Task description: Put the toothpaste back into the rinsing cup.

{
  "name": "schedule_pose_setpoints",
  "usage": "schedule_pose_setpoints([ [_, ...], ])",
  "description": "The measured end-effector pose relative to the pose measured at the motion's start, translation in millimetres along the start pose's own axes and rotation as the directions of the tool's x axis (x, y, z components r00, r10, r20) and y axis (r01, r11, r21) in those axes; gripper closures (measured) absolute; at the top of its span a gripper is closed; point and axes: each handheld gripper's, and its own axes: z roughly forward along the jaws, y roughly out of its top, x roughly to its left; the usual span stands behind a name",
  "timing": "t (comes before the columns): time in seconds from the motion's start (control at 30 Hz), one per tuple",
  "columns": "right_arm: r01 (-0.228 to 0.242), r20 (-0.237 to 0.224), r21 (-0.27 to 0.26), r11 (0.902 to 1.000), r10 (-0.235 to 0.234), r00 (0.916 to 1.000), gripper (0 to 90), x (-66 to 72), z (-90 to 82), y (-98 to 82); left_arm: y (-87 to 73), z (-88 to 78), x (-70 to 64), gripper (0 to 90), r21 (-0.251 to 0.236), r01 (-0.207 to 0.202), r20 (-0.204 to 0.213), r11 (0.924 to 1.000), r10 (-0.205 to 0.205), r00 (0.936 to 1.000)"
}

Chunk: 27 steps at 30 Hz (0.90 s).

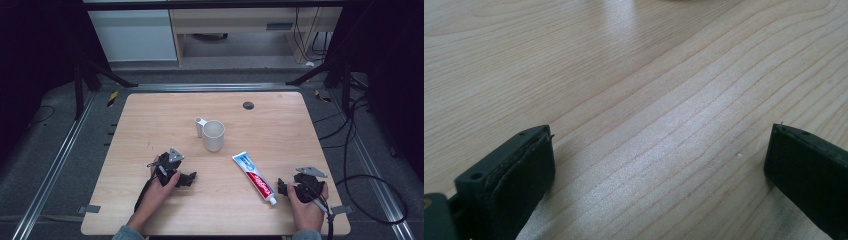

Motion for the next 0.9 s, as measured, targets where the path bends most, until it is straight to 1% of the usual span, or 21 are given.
schedule_pose_setpoints([
  [0.17,-0.003,-0.001,0.002,1.0,0.003,1.0,0.7,0.4,0.1,0.3,0.0,0.0,0.0,0.0,0.0,-0.001,0.001,1.0,0.001,1.0],
  [0.3,0.005,-0.004,0.001,1.0,-0.005,1.0,0.7,0.0,0.7,0.9,0.1,0.1,0.0,0.0,0.0,-0.001,0.001,1.0,0.001,1.0],
  [0.5,0.023,-0.029,-0.001,0.9997,-0.023,0.9993,1.2,-1.3,1.7,2.1,0.3,0.3,0.1,0.0,0.0,0.0,0.003,1.0,0.0,1.0],
  [0.53,0.041,-0.036,0.009,0.9991,-0.041,0.9985,3.6,-2.6,1.9,4.1,0.3,0.3,0.1,0.0,0.0,0.0,0.003,1.0,0.0,1.0],
  [0.57,0.041,-0.036,0.009,0.9991,-0.041,0.9985,3.6,-2.6,1.9,4.1,0.3,0.3,0.1,0.0,0.0,0.0,0.003,1.0,0.0,1.0],
  [0.6,0.026,-0.036,0.026,0.9993,-0.025,0.9991,11.7,-4.0,-2.6,10.0,0.3,0.3,0.1,0.0,0.0,0.0,0.003,1.0,0.0,1.0],
  [0.63,0.026,-0.036,0.026,0.9993,-0.025,0.9991,11.7,-4.0,-2.6,10.0,0.3,0.3,0.1,0.0,0.0,-0.001,0.003,1.0,0.001,1.0],
  [0.67,0.021,-0.038,0.021,0.9995,-0.02,0.9991,8.7,-3.7,-5.5,12.9,0.3,0.3,0.1,0.0,0.0,-0.001,0.003,1.0,0.001,1.0],
  [0.7,0.041,-0.046,0.005,0.9992,-0.041,0.9981,9.5,-2.7,-10.4,17.8,0.3,0.3,0.1,0.0,0.0,-0.001,0.003,1.0,0.001,1.0],
  [0.73,0.065,-0.048,0.001,0.9979,-0.065,0.9967,12.0,-0.6,-15.1,23.2,0.3,0.3,0.1,0.0,0.0,0.0,0.003,1.0,0.0,1.0],
  [0.83,0.125,-0.049,0.015,0.9921,-0.124,0.9911,13.9,7.4,-25.5,37.5,0.4,0.3,0.0,0.0,0.0,0.0,0.002,1.0,0.0,1.0],
  [0.87,0.16,-0.056,0.014,0.9871,-0.159,0.9857,14.4,13.4,-31.9,46.2,0.4,0.3,0.0,0.0,0.0,0.0,0.002,1.0,0.0,1.0],
  [0.9,0.16,-0.056,0.014,0.9871,-0.159,0.9857,14.4,13.4,-31.9,46.2,0.3,0.3,-0.1,0.0,0.0,0.0,0.002,1.0,0.0,1.0],
])
